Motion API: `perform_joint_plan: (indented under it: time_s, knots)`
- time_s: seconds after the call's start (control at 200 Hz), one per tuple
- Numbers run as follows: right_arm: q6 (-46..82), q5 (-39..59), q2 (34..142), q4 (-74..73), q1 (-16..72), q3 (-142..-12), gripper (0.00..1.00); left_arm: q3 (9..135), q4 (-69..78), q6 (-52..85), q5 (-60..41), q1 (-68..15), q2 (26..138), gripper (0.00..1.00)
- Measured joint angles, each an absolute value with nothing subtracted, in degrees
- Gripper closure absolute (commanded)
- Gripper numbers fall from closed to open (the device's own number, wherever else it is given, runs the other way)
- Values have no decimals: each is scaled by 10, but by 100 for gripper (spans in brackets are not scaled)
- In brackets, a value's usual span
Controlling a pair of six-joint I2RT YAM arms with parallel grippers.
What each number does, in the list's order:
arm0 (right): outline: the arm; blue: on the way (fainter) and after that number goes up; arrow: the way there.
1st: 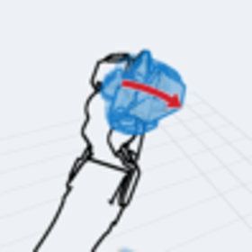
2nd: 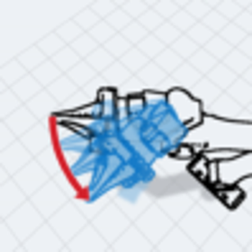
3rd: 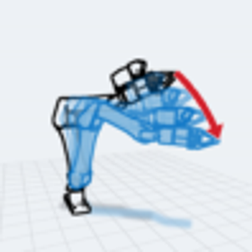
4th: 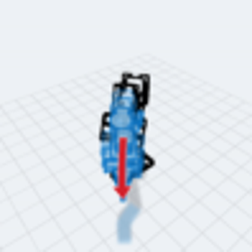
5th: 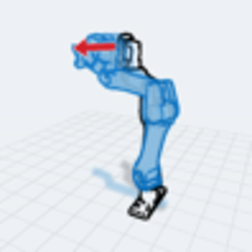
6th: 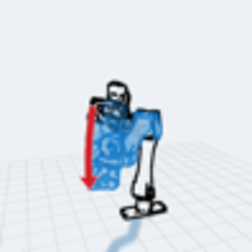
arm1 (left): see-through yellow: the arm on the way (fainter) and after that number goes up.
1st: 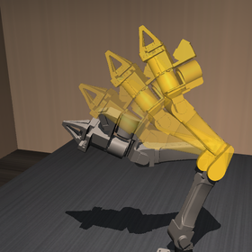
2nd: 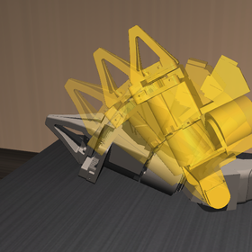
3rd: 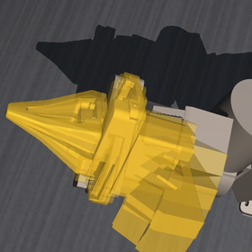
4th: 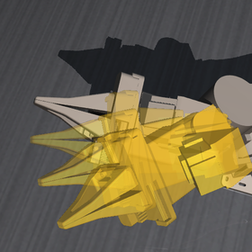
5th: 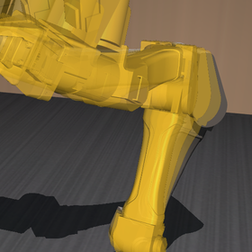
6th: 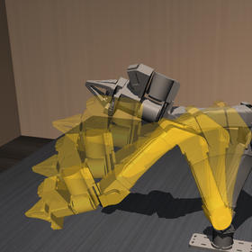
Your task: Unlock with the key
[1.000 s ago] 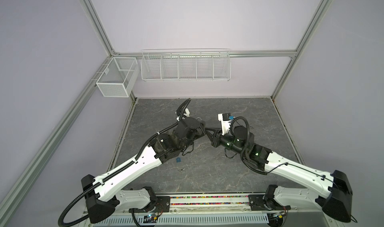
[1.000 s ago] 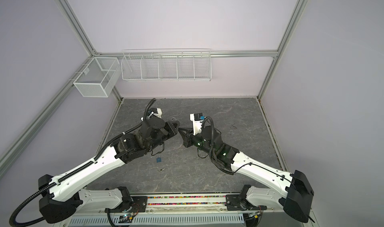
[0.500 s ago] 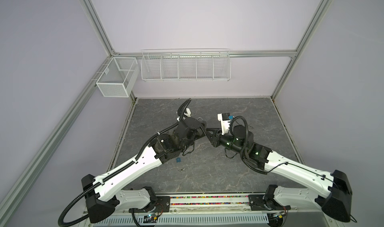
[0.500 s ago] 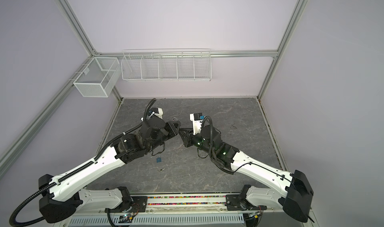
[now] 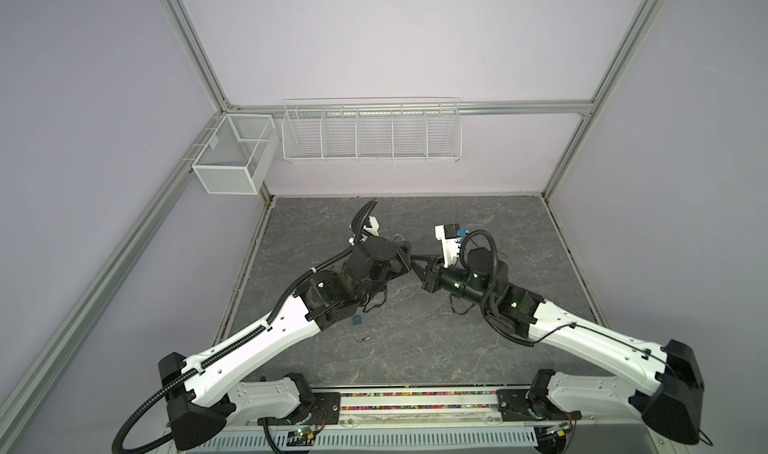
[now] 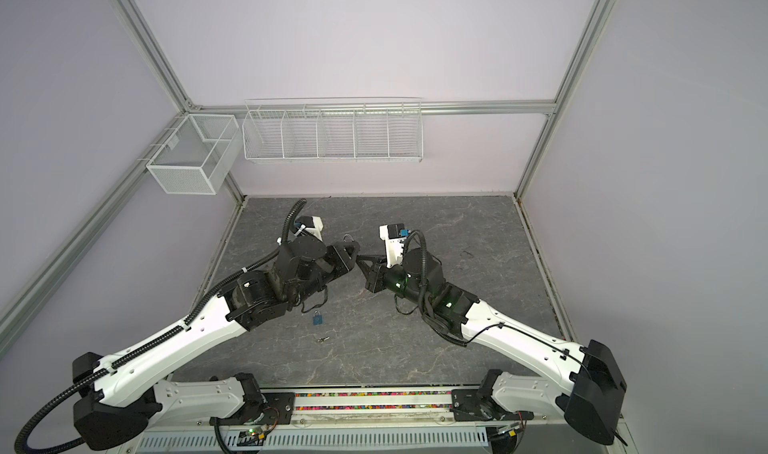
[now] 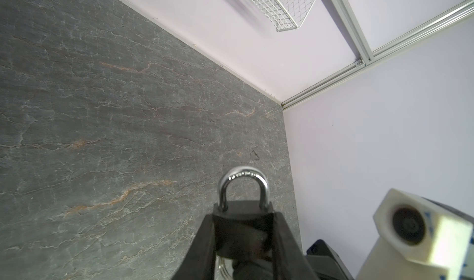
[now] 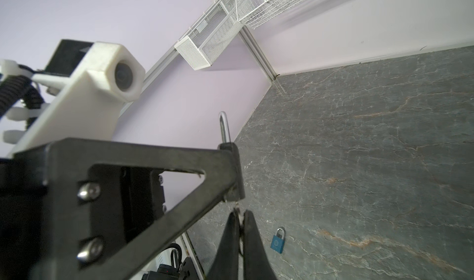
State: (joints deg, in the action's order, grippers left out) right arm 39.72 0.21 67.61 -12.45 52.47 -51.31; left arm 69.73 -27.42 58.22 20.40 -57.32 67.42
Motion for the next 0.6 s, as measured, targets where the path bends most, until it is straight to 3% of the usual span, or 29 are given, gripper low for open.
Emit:
perform_joint_plan:
  time_s: [0.6]
  knots:
    - [575,81,696,-259,498,-458,94,616,-178,594,148,-540,634,100]
